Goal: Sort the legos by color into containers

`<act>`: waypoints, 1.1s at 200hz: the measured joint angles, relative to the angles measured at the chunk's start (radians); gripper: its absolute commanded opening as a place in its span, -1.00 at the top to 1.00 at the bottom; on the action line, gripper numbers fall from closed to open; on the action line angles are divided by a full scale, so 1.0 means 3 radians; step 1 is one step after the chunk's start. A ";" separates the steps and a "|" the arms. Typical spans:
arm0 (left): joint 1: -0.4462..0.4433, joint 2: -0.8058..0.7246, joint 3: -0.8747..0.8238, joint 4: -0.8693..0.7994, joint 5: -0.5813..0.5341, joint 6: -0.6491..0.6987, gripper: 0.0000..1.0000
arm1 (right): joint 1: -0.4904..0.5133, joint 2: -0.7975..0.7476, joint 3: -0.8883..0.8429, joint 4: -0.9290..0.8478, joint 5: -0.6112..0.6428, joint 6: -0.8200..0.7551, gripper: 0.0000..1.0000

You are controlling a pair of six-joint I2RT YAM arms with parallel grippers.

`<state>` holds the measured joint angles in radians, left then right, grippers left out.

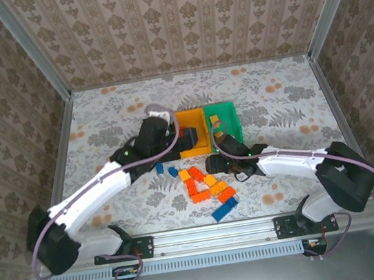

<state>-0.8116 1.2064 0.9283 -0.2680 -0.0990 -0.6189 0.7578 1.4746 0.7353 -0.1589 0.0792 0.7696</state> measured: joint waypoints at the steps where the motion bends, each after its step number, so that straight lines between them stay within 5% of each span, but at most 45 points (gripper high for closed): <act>1: 0.0000 -0.0015 -0.0020 0.0001 -0.0008 -0.0006 -1.00 | 0.0000 0.0009 0.0003 0.0001 0.0000 0.0003 -0.54; 54: -0.0005 -0.0898 -0.1130 -0.0165 -0.0259 -0.0367 -1.00 | 0.0022 0.0455 0.0272 0.0103 0.0052 0.0081 -0.29; 88: -0.0005 -0.1133 -0.1340 -0.0225 -0.0340 -0.0510 -1.00 | 0.0020 0.0575 0.0352 0.0031 0.0080 0.0099 0.10; 131: -0.0005 -0.1132 -0.1395 -0.0228 -0.0365 -0.0571 -1.00 | 0.0019 0.0366 0.0244 -0.0137 0.0225 0.0126 0.35; 183: -0.0004 -0.0977 -0.1439 -0.0154 -0.0343 -0.0570 -1.00 | -0.0243 -0.0501 0.0186 -0.0551 0.0381 -0.0072 0.43; 220: -0.0001 -0.0824 -0.1438 -0.0055 -0.0266 -0.0563 -1.00 | -0.0595 -0.0365 0.0680 -0.0617 0.0394 -0.0275 0.38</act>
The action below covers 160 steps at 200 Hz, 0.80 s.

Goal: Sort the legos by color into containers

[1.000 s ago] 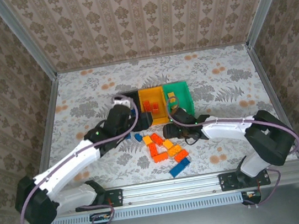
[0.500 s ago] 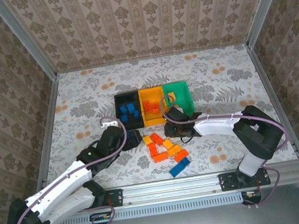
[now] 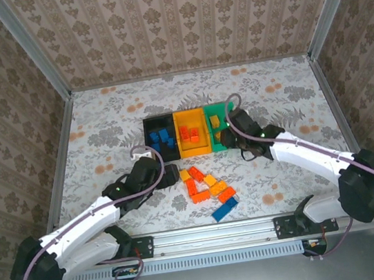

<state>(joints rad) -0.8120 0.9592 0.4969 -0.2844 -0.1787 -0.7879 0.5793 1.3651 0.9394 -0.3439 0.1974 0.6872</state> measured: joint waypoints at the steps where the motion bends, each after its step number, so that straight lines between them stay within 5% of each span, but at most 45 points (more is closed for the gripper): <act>1: 0.0000 0.0004 -0.0001 0.0001 0.0001 0.0001 -1.00 | -0.0011 0.0027 0.0024 0.0005 0.0000 -0.0011 0.38; 75: 0.0000 0.0298 0.0008 0.0034 0.0137 0.0066 -0.95 | -0.0319 0.1177 0.0872 -0.0036 0.0006 -0.0215 0.16; 103: 0.0000 0.0403 0.0034 0.0037 0.0175 0.0083 -0.95 | -0.0333 0.1237 0.0988 -0.0093 0.0006 -0.0238 0.05; 131: 0.0000 0.0465 0.0078 0.0080 0.0214 0.0084 -0.95 | -0.0333 0.1236 0.1019 -0.0094 -0.0001 -0.0243 -0.40; 160: -0.0001 0.0478 0.0122 0.0086 0.0251 0.0097 -0.91 | -0.0333 0.1114 0.0952 -0.0102 -0.0048 -0.0258 -0.47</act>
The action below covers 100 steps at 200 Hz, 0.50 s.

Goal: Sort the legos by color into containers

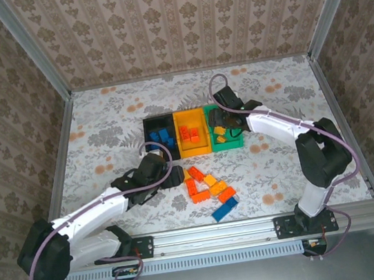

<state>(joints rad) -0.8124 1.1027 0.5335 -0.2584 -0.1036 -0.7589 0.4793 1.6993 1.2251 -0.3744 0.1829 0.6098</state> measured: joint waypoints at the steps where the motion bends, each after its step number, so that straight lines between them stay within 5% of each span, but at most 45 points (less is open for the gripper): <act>1: 0.0000 0.0003 0.0003 0.0004 0.0000 0.0001 -0.90 | 0.0000 -0.0008 -0.0004 -0.0001 -0.0003 0.0000 -0.47; 100: -0.0238 0.1067 0.0493 0.0220 0.0046 0.0010 -0.54 | 0.0069 -0.1039 -0.0851 0.0108 -0.0113 0.0084 -0.50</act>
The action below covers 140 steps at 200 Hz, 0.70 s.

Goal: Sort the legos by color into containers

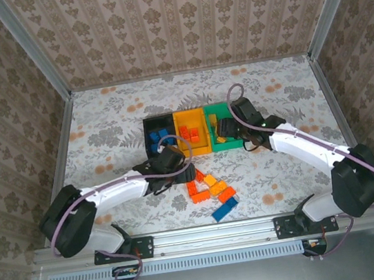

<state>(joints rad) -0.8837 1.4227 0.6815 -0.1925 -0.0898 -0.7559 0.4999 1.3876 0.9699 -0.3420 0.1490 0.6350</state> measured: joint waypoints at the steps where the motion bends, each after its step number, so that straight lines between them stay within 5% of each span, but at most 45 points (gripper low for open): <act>1: -0.0001 0.0006 0.0003 0.0001 -0.0001 0.0000 -0.53 | 0.0000 -0.0008 -0.0005 0.0000 0.0000 0.0000 -0.50; 101: -0.0061 0.0019 -0.0069 -0.0008 -0.0025 -0.0195 0.40 | -0.0006 -0.0207 -0.0095 0.0005 0.0003 0.0000 -0.50; 140: -0.0127 -0.0402 -0.0098 -0.0273 -0.0041 -0.0201 0.47 | -0.0009 -0.0303 -0.0137 0.0008 0.0005 0.0003 -0.50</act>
<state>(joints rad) -0.9218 1.3022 0.6521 -0.2745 -0.1020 -0.8162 0.4973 1.2968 0.9287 -0.3397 0.1505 0.6357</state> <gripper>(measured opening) 0.316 0.748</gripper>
